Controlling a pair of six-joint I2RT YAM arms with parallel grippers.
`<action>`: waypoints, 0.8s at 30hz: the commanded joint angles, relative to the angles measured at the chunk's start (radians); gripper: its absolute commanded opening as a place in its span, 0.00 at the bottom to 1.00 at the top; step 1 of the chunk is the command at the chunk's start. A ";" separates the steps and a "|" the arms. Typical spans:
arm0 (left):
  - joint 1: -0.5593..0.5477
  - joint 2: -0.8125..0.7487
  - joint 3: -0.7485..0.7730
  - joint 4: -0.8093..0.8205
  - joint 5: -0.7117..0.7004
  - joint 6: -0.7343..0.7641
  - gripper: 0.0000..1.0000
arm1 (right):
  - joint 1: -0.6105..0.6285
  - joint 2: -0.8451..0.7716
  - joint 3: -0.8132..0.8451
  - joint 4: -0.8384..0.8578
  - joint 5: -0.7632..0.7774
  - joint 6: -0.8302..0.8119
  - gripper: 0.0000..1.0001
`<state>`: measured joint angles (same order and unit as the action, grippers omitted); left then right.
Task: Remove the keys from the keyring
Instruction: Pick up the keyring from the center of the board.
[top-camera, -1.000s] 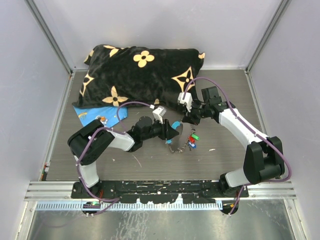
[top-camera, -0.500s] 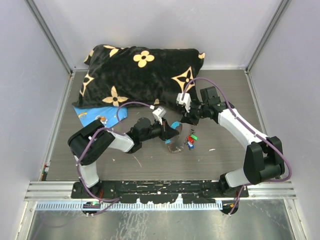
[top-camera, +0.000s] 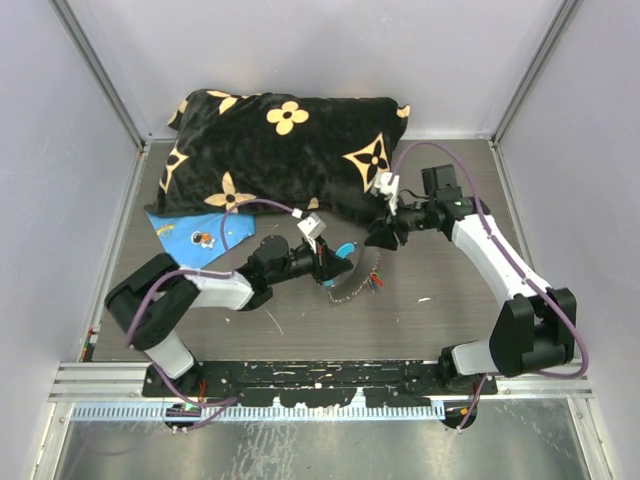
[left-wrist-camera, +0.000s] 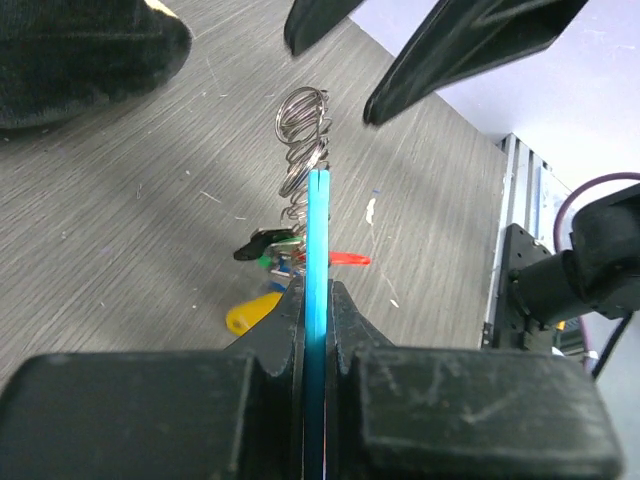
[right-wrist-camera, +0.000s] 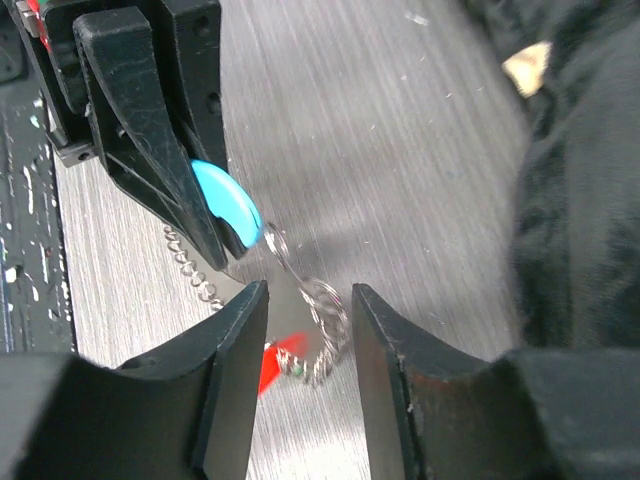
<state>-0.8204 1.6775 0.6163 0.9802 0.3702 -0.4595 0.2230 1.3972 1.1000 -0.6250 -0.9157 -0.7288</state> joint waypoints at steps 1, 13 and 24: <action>0.001 -0.172 0.099 -0.309 0.003 0.058 0.00 | -0.098 -0.119 0.060 -0.026 -0.211 0.050 0.47; 0.001 -0.335 0.573 -1.487 -0.177 0.242 0.00 | -0.192 -0.248 -0.004 -0.010 -0.373 0.052 0.60; -0.026 -0.148 1.069 -2.239 -0.334 0.288 0.00 | -0.137 -0.223 -0.156 -0.120 -0.476 -0.393 0.78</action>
<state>-0.8276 1.4448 1.5620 -0.9371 0.0830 -0.2039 0.0483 1.1652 0.9504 -0.7246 -1.3426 -0.9531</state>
